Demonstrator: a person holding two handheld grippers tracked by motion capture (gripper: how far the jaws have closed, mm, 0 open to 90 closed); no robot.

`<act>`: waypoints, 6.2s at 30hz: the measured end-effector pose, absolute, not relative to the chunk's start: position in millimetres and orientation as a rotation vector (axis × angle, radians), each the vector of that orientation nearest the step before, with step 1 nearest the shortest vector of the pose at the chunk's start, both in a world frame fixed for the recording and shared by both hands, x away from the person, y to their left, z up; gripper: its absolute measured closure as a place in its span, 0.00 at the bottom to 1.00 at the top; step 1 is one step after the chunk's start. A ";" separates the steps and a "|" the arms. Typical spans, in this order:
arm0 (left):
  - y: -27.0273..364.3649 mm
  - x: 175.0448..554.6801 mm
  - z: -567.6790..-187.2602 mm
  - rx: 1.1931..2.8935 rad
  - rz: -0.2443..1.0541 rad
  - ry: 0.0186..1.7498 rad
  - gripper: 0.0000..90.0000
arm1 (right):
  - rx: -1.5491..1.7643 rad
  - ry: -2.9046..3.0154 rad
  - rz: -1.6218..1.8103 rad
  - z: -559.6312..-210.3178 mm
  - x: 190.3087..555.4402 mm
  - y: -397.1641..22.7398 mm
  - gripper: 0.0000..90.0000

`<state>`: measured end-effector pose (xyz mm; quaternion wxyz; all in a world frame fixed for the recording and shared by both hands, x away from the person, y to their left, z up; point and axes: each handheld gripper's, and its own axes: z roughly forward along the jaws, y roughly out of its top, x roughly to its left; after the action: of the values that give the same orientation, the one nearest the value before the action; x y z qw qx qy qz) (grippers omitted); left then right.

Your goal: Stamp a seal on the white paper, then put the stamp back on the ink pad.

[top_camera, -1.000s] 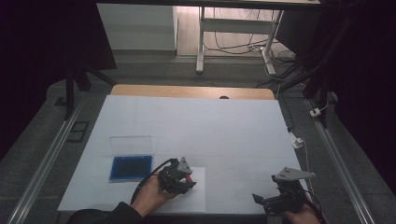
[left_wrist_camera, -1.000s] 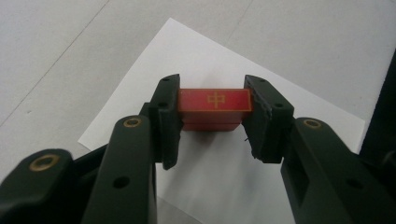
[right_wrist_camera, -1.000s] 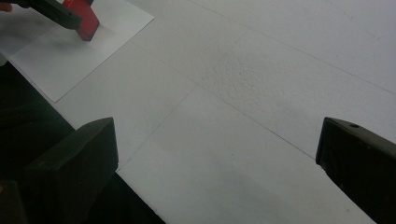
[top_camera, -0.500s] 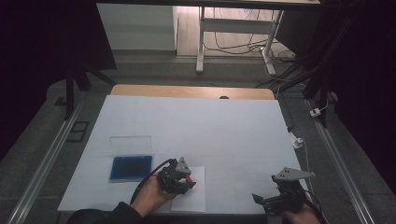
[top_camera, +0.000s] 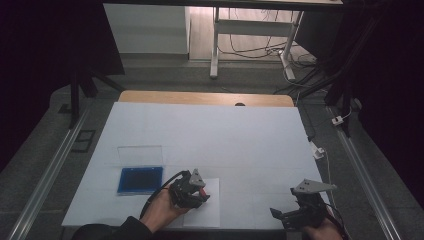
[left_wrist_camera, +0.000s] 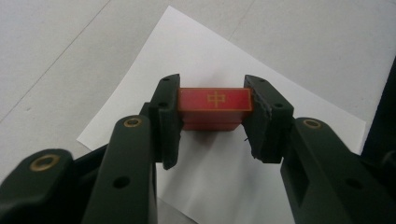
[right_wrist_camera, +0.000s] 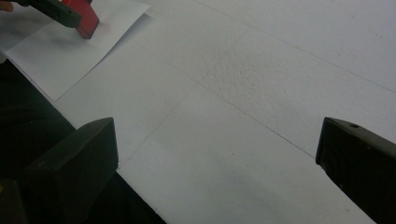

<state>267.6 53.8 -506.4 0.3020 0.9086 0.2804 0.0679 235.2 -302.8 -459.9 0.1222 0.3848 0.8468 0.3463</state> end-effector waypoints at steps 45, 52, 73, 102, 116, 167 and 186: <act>76.5 263.7 -478.4 2.335 0.196 0.740 0.65 | 1.129 2.465 1.030 -459.5 235.1 -304.3 0.00; 88.2 262.4 -472.8 2.318 0.204 0.760 0.65 | 1.130 2.465 1.032 -459.5 235.0 -304.2 0.00; 125.1 264.2 -463.8 2.254 0.249 0.861 0.65 | 1.122 2.466 1.031 -459.4 234.7 -304.2 0.00; 170.1 262.2 -459.3 2.162 0.279 0.987 0.65 | 1.130 2.461 1.036 -459.1 234.4 -304.3 0.00; 192.9 262.5 -461.1 2.129 0.314 1.065 0.65 | 1.131 2.460 1.036 -459.0 234.4 -304.2 0.00; 231.5 278.1 -499.7 2.264 0.347 1.204 0.64 | 1.123 2.464 1.026 -459.1 234.5 -304.0 0.00; 233.2 278.2 -490.5 2.113 0.306 1.241 0.28 | 1.117 2.467 1.020 -458.9 234.2 -303.3 0.00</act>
<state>278.2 233.2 -490.5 0.3297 0.8077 0.4745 0.1169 234.2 -303.3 -458.9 0.1236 0.3832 0.8460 0.3497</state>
